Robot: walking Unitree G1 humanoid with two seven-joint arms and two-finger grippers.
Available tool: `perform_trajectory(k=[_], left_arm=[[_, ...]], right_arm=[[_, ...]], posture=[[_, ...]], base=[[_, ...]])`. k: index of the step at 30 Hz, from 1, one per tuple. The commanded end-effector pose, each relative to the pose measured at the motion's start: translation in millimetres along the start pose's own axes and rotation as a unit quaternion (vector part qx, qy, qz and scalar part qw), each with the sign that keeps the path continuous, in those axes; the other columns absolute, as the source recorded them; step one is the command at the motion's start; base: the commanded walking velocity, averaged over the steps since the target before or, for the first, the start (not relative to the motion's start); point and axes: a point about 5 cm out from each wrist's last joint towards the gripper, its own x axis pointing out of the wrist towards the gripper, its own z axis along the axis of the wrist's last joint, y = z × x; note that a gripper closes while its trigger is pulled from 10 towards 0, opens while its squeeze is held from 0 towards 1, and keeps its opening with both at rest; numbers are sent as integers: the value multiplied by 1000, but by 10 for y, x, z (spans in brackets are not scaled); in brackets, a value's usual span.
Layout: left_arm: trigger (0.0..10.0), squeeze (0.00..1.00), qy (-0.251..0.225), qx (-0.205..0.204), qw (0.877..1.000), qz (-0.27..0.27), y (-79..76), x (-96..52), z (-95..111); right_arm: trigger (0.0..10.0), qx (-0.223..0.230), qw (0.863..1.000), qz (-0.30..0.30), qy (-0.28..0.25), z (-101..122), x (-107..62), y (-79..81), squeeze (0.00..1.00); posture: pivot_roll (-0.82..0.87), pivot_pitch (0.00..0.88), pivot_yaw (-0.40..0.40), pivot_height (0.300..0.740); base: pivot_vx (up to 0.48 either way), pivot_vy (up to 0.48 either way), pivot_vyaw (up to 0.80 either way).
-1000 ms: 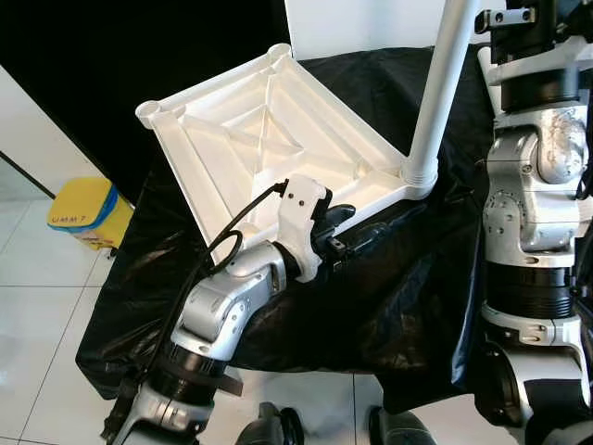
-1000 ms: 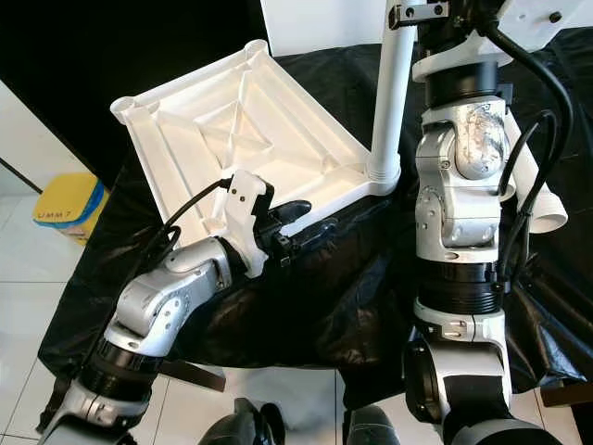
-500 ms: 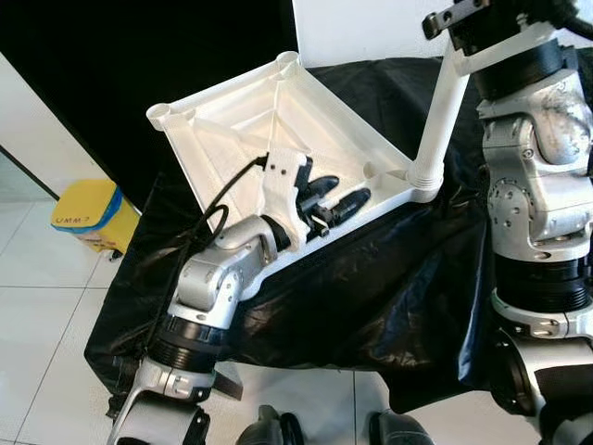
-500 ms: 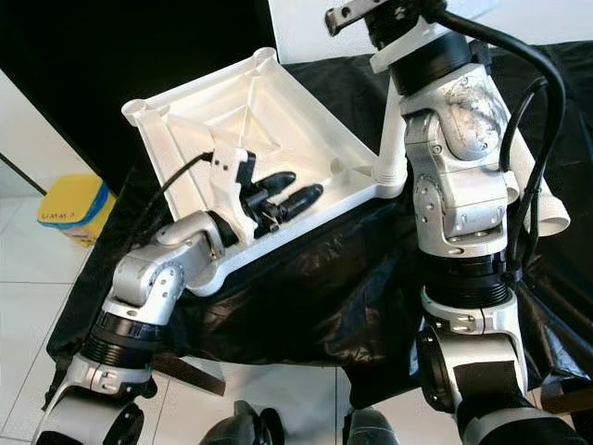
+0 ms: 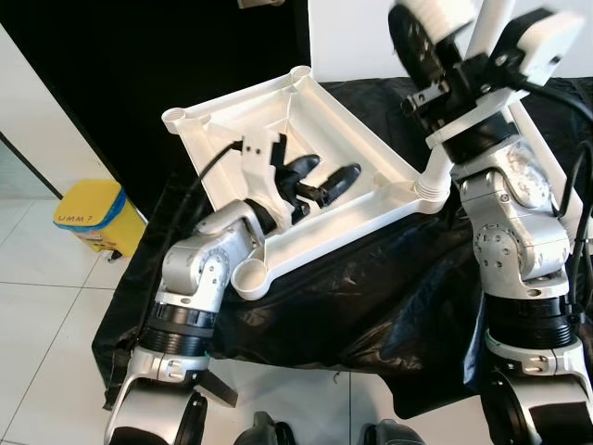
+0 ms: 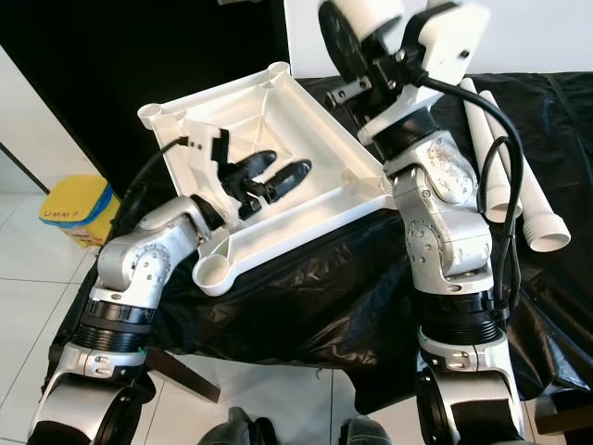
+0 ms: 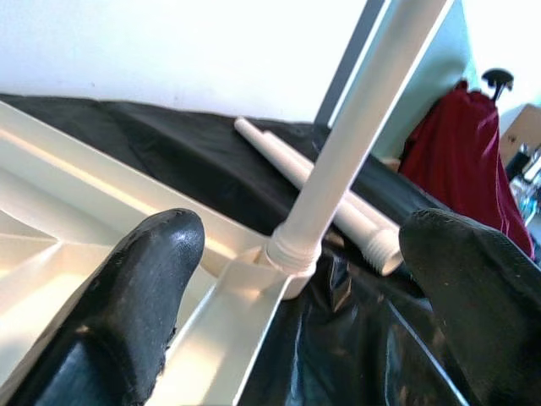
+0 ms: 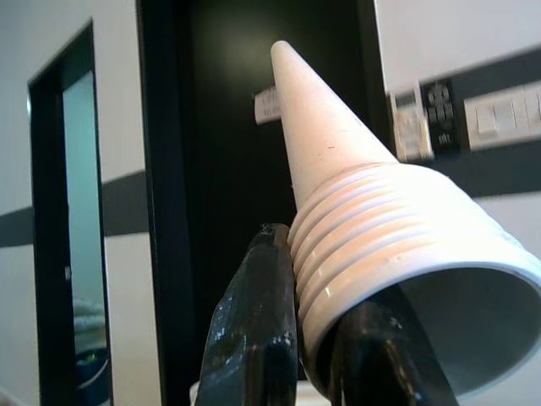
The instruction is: Building children table
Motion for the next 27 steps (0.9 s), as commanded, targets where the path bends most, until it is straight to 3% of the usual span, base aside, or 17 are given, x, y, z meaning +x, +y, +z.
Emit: perform_trajectory(k=[1, 2, 3, 4, 7, 8, 9, 11, 12, 13, 15, 23, 24, 27], left_arm=[[10000, 1000, -12, -26, 999, -36, -3, -3, 52], [10000, 1000, -31, -60, 997, -36, 29, 0, 111], [10000, 1000, -31, -60, 997, -36, 29, 0, 111], [10000, 859, -44, -82, 995, -37, 50, 1, 147], [10000, 859, -44, -82, 995, -37, 50, 1, 147], [10000, 0, -53, -112, 992, -38, 72, 6, 165], [10000, 0, -62, -151, 986, -34, 103, 20, 164], [10000, 0, -62, -151, 986, -34, 103, 20, 164], [10000, 0, -69, -184, 980, -35, 122, 31, 158], [10000, 0, -69, -184, 980, -35, 122, 31, 158], [10000, 0, -75, -229, 970, -34, 135, 58, 130], [10000, 0, -79, -257, 962, -38, 118, 91, 107], [10000, 0, -65, -270, 960, -34, 105, 146, 27], [10000, 0, -56, -277, 959, -27, 113, 175, -18]], right_arm=[[10000, 18, 1000, -2, -4, 9, -47, 18, 0], [10000, 25, 999, -17, 19, -82, -149, 9, 0], [10000, 25, 999, -17, 19, -82, -149, 9, 0], [10000, 31, 999, -26, 35, -146, -223, 12, 0], [10000, 31, 999, -26, 35, -146, -223, 12, 0], [10000, 38, 997, -32, 54, -217, -301, 27, 0], [10000, 48, 995, -41, 78, -305, -395, 51, 0], [10000, 48, 995, -41, 78, -305, -395, 51, 0], [10000, 57, 993, -46, 94, -364, -466, 76, 0], [10000, 57, 993, -46, 94, -364, -466, 76, 0], [10000, 78, 988, -49, 125, -457, -595, 166, 0], [10000, 90, 984, -44, 144, -504, -678, 244, 0], [10000, 101, 981, -22, 162, -540, -733, 336, 0], [10000, 105, 980, -9, 170, -550, -756, 382, 0]], posture=[[-193, 61, 71, 740], [-198, 64, 68, 740], [-198, 64, 68, 740], [-198, 64, 67, 740], [-198, 64, 67, 740], [-202, 64, 65, 740], [-207, 64, 63, 740], [-207, 64, 63, 740], [-209, 64, 62, 740], [-209, 64, 62, 740], [-216, 64, 62, 740], [-224, 62, 67, 740], [-236, 57, 73, 740], [-237, 56, 74, 740]], base=[[0, 0, 0], [0, 0, 0], [0, 0, 0], [0, 0, 0], [0, 0, 0], [0, 0, 0], [0, 0, 0], [0, 0, 0], [0, 0, 0], [0, 0, 0], [0, 0, 0], [0, 0, 0], [0, 0, 0], [0, 0, 0]])
